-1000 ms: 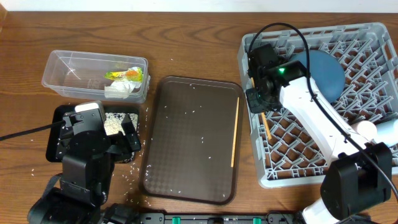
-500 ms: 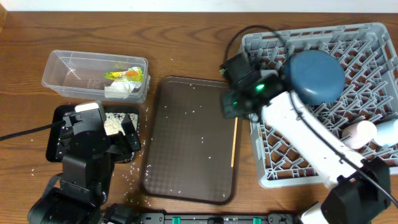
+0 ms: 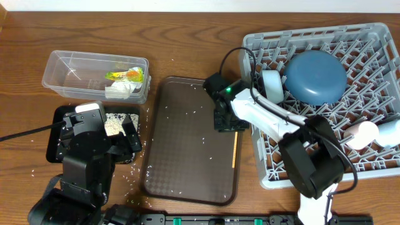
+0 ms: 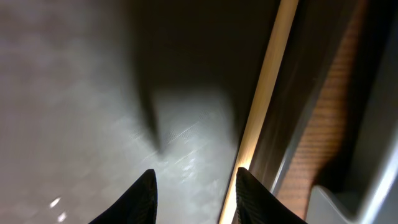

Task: Sort waste into correct bins and load items into the dishwasher rack
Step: 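Insert the chopsticks upright into the dish rack with the right gripper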

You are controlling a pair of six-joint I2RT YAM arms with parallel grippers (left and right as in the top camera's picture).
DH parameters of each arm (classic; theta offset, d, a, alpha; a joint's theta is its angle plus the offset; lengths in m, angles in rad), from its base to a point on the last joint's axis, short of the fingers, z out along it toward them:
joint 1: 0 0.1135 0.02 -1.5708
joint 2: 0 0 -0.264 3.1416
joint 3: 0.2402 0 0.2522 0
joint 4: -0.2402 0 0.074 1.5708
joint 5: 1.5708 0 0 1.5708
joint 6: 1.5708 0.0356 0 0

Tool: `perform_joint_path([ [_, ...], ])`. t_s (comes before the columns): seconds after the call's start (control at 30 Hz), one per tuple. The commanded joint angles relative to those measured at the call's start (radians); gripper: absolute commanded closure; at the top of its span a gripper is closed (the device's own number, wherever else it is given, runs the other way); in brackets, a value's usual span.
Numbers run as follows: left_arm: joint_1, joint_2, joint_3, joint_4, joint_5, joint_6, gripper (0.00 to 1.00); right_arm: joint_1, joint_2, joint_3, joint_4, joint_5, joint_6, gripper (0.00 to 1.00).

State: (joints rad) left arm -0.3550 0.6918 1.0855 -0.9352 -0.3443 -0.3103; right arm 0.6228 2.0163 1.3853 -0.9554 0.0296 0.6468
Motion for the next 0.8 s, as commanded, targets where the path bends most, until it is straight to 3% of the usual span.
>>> perform_joint_path([
  [0.0,0.005,0.001,0.01,0.0,-0.016,0.009,0.02,-0.024,0.02,0.0,-0.006,-0.033,0.025,0.63],
  [0.17,0.005,0.001,0.01,0.0,-0.016,0.009,0.02,-0.035,0.034,-0.001,-0.011,-0.038,0.024,0.63],
  [0.37,0.005,0.001,0.01,0.0,-0.016,0.009,0.02,-0.029,0.034,-0.026,0.053,-0.098,0.002,0.75],
  [0.43,0.005,0.001,0.01,0.0,-0.016,0.009,0.02,-0.03,0.034,-0.034,0.077,-0.126,-0.016,0.8],
  [0.57,0.005,0.001,0.01,0.0,-0.016,0.009,0.02,-0.031,0.034,-0.039,0.095,-0.122,-0.017,0.99],
  [0.77,0.005,0.001,0.01,0.0,-0.016,0.009,0.02,-0.034,0.027,-0.033,0.14,-0.081,-0.185,0.99],
])
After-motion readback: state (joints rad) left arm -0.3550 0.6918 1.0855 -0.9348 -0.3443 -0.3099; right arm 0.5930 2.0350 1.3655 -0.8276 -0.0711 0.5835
